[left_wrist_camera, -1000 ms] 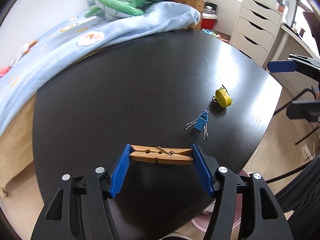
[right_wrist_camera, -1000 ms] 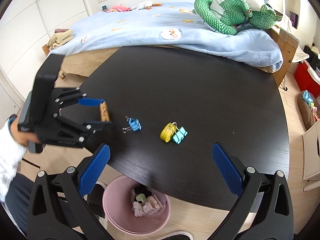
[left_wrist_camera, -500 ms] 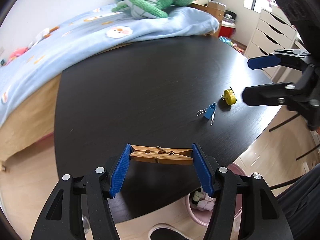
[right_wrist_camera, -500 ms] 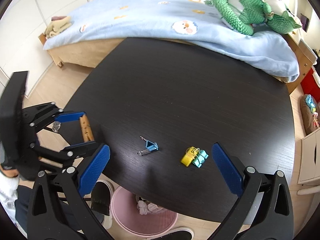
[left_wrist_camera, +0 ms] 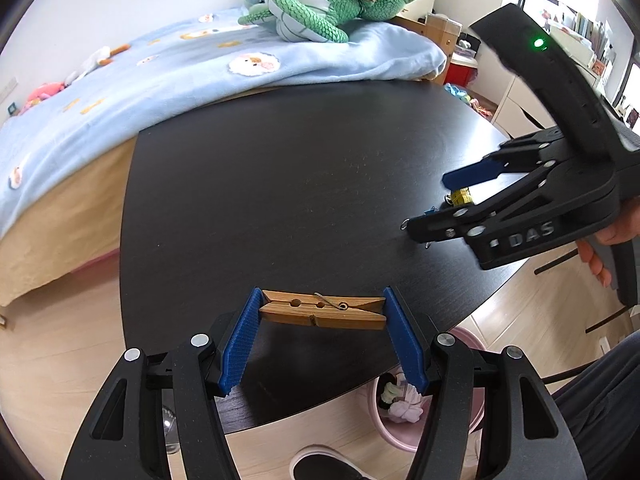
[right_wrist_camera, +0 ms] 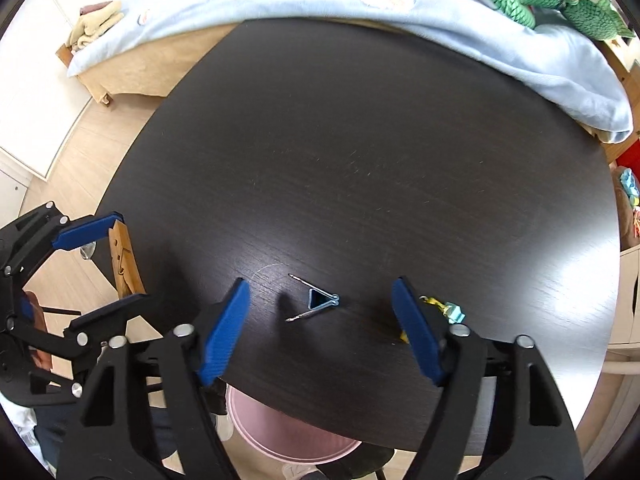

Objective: Collect trash
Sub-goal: 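Grasp the blue binder clip with the right tool while the left holds the clothespin, then drop the binder clip into the wastebasket with the right tool while the left carries the clothespin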

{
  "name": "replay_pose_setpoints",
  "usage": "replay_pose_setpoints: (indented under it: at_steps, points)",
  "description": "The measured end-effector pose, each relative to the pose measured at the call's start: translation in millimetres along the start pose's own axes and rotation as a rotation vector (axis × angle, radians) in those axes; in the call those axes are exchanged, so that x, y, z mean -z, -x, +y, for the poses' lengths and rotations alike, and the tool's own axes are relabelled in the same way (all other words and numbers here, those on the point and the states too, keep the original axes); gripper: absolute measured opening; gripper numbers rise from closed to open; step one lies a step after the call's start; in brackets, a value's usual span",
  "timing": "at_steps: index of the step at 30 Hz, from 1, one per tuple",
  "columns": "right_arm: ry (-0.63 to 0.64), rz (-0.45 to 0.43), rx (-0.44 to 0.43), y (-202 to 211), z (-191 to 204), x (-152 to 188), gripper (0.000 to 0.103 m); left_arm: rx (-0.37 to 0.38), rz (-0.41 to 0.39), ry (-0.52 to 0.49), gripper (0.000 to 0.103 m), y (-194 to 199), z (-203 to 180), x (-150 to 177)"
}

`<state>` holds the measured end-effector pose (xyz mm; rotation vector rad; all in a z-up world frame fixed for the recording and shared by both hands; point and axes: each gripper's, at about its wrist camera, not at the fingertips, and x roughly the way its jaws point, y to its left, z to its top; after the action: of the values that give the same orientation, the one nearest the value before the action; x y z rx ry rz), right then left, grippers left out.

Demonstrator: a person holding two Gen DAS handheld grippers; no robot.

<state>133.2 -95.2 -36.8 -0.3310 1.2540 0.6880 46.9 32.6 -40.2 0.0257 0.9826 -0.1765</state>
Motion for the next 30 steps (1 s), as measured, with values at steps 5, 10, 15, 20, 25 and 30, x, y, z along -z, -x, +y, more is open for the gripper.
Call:
replay_pose_setpoints:
  at_steps: [5,10,15,20,25,30]
  points:
    - [0.004,0.020,0.010,-7,0,0,0.045,0.004,-0.001,-0.007,0.060,-1,-3,1]
    - [0.014,0.031,0.015,-9,-1,2,0.033,0.004,0.005,-0.012,0.060,-2,-3,1]
    - [0.014,0.026,0.010,-9,-4,4,0.019,0.005,0.004,-0.014,0.060,-2,-6,0]
    - [0.018,0.009,0.002,-6,-7,3,0.017,0.003,0.007,-0.015,0.060,-2,-7,-1]
    - [0.015,-0.027,-0.012,9,-9,14,0.017,0.009,-0.004,-0.016,0.060,5,-12,-2]
    - [0.023,-0.075,-0.030,34,-14,32,0.017,0.012,-0.014,-0.015,0.060,12,-20,-2]
